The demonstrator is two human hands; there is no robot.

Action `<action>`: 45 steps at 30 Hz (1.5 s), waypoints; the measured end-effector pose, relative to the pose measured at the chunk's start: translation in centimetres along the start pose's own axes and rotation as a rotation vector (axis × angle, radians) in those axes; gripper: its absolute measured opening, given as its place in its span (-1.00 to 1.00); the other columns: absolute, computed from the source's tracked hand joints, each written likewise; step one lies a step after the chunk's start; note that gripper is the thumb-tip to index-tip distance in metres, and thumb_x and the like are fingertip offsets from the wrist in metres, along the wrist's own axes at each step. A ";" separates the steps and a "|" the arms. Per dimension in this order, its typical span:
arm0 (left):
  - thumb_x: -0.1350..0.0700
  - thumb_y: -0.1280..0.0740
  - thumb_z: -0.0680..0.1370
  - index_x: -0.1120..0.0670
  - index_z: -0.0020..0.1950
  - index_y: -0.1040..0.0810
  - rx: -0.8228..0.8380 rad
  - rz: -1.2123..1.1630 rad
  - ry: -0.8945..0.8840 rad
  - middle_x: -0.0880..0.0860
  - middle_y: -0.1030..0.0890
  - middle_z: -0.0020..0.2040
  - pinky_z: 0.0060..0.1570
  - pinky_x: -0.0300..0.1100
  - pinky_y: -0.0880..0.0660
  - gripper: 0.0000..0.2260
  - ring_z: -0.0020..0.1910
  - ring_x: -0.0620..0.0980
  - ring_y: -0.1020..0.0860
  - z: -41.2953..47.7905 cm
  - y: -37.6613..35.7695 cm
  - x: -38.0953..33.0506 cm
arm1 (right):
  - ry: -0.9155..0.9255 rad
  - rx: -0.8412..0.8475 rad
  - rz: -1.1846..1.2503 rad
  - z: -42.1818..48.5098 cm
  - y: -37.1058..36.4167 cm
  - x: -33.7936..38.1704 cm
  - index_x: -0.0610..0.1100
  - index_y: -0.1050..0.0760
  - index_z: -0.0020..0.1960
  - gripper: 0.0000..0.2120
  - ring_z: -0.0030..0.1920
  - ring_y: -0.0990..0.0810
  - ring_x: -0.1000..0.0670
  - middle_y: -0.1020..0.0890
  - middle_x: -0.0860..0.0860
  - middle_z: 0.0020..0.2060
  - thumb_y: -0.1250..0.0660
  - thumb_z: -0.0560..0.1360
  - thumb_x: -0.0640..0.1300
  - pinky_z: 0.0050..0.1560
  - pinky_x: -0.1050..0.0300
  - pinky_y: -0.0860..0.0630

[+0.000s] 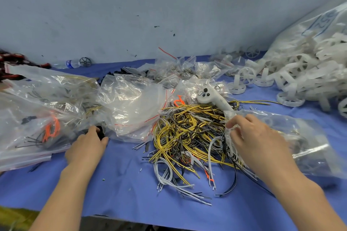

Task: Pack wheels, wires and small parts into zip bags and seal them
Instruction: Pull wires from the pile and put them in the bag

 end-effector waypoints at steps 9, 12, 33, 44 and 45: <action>-0.06 -0.28 0.57 0.16 0.25 -0.47 -0.105 0.029 0.054 0.29 -0.44 0.26 0.18 0.17 -0.37 -0.62 0.27 0.31 -0.36 -1.3 2.1 -0.5 | -0.006 0.012 0.044 -0.1 0.3 -0.1 0.18 -0.46 0.10 -0.80 -0.15 -0.54 -0.02 -0.48 0.15 -0.01 -0.09 0.60 0.05 -0.19 0.03 -0.50; 0.04 -0.29 0.56 0.20 0.11 -0.49 -0.298 -0.158 -0.094 0.24 -0.57 0.08 0.02 0.09 -0.43 -0.74 0.11 0.28 -0.49 -2.2 4.8 -2.4 | -0.006 0.010 0.055 -0.2 0.4 0.1 0.16 -0.46 0.11 -0.78 -0.15 -0.54 -0.03 -0.49 0.14 0.00 -0.06 0.58 0.04 -0.20 0.03 -0.49; 0.01 -0.36 0.57 -0.14 -0.02 -0.66 0.561 -1.053 -0.769 0.07 -0.65 -0.29 -0.37 -0.28 -0.50 -0.91 -0.42 -0.08 -0.55 -13.5 1.5 -23.5 | -0.058 -0.181 0.353 -0.9 2.9 -2.1 0.16 -0.49 0.09 -0.78 -0.28 -0.45 0.21 -0.48 0.23 -0.27 -0.15 0.52 -0.04 -0.23 0.05 -0.26; 0.01 -0.35 0.58 -0.05 0.14 -0.67 0.462 -0.833 -0.983 -0.19 -0.65 -0.19 -0.32 -0.50 -0.31 -0.82 -0.36 -0.41 -0.48 -16.7 1.3 -28.4 | -0.041 -0.271 0.397 -1.8 4.3 -3.8 0.16 -0.53 0.12 -0.77 -0.29 -0.45 0.27 -0.54 0.24 -0.13 -0.20 0.55 -0.06 -0.23 0.12 -0.29; 0.00 -0.35 0.58 -0.06 0.13 -0.67 0.457 -0.825 -1.001 -0.17 -0.67 -0.17 -0.31 -0.49 -0.31 -0.82 -0.35 -0.40 -0.48 -16.8 1.4 -28.6 | -0.042 -0.277 0.400 -1.8 4.4 -3.8 0.16 -0.53 0.12 -0.77 -0.29 -0.46 0.27 -0.54 0.24 -0.13 -0.20 0.54 -0.06 -0.23 0.11 -0.31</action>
Point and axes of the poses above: each hand's wrist, its own z-axis towards the middle knuckle, its own y-axis out of the back of the hand, x = y × z, the point moved 5 cm from there along z, towards the middle knuckle
